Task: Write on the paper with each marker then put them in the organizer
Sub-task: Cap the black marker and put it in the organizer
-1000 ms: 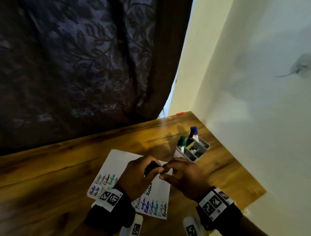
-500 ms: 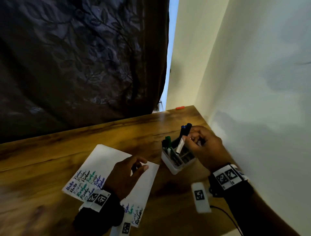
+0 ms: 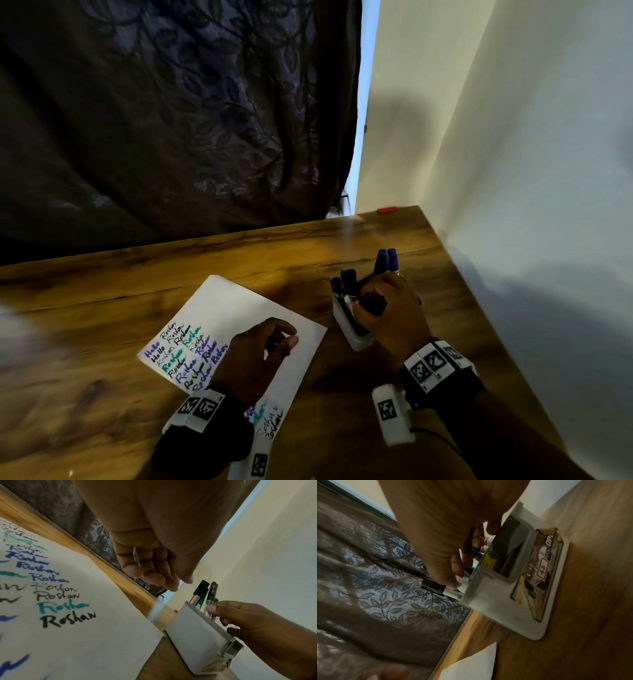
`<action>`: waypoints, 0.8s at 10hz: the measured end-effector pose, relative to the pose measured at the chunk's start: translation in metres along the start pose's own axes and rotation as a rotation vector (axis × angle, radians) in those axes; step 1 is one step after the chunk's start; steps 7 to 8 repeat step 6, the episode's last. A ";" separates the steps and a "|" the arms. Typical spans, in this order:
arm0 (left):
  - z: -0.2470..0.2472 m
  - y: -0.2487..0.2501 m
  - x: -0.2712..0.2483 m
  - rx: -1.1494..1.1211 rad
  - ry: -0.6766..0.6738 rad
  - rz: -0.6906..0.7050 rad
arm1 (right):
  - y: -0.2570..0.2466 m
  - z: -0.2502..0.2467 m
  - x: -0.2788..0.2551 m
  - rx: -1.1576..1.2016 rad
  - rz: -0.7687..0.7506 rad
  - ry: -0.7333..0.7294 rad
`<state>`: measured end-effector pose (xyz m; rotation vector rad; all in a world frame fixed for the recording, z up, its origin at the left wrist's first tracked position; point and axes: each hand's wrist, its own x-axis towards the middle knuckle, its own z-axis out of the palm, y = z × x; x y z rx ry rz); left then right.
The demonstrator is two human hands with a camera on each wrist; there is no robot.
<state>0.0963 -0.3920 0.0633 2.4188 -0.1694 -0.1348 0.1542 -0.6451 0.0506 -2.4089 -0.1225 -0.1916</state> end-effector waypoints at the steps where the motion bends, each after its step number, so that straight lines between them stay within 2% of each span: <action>1: -0.003 -0.004 -0.001 0.009 -0.009 0.008 | 0.004 0.006 -0.003 -0.073 -0.019 0.004; 4: -0.023 -0.009 0.001 0.036 -0.051 0.037 | -0.007 -0.001 -0.009 -0.107 0.036 0.027; 6: -0.046 -0.012 0.003 0.050 0.007 0.060 | -0.030 -0.007 -0.009 -0.053 -0.003 0.142; 8: -0.046 -0.012 0.003 0.050 0.007 0.060 | -0.030 -0.007 -0.009 -0.053 -0.003 0.142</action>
